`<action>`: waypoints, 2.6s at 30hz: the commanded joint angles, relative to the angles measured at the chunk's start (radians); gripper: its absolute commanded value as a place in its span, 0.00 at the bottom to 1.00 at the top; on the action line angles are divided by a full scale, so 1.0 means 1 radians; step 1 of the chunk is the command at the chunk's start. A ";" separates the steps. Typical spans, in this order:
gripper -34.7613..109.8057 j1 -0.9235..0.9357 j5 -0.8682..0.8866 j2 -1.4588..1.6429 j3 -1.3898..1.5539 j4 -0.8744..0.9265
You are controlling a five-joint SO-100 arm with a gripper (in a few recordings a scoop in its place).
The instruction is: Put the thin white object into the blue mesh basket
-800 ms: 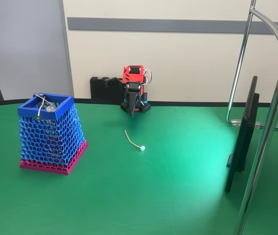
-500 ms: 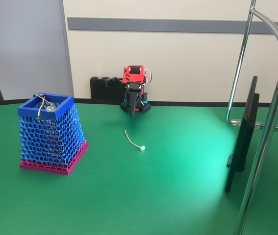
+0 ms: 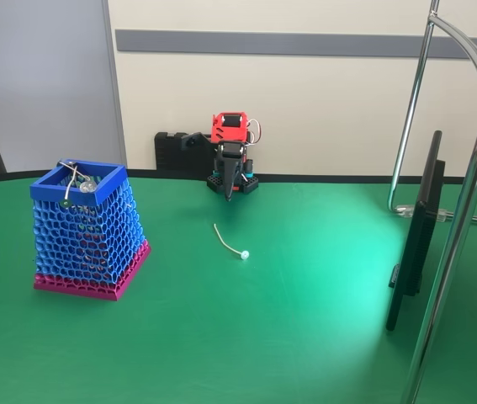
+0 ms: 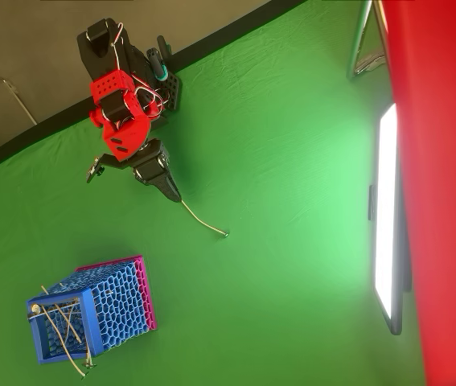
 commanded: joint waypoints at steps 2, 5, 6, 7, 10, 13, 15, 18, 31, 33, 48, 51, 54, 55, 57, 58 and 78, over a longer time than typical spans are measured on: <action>0.24 -0.005 -0.005 0.008 0.008 0.002; 0.24 -0.005 -0.005 0.008 0.008 0.002; 0.24 -0.005 -0.005 0.008 0.008 0.002; 0.24 -0.005 -0.005 0.008 0.008 0.002; 0.24 -0.005 -0.003 0.008 0.008 0.003; 0.24 -0.005 -0.002 0.008 0.008 0.003; 0.24 -0.003 0.002 0.008 0.008 0.003; 0.24 -0.005 -0.008 0.008 0.008 0.003; 0.24 0.005 0.028 -0.110 -0.018 -0.069; 0.24 0.003 0.034 -0.158 -0.032 -0.089; 0.24 0.003 0.089 -0.532 -0.268 -0.103; 0.24 0.000 0.179 -0.624 -0.337 -0.103; 0.24 0.002 0.295 -0.730 -0.416 -0.100; 0.24 0.000 0.339 -0.767 -0.440 -0.098; 0.24 -0.003 0.411 -0.847 -0.495 -0.091; 0.24 -0.005 0.448 -0.888 -0.525 -0.083; 0.24 -0.060 0.828 -1.583 -1.091 0.138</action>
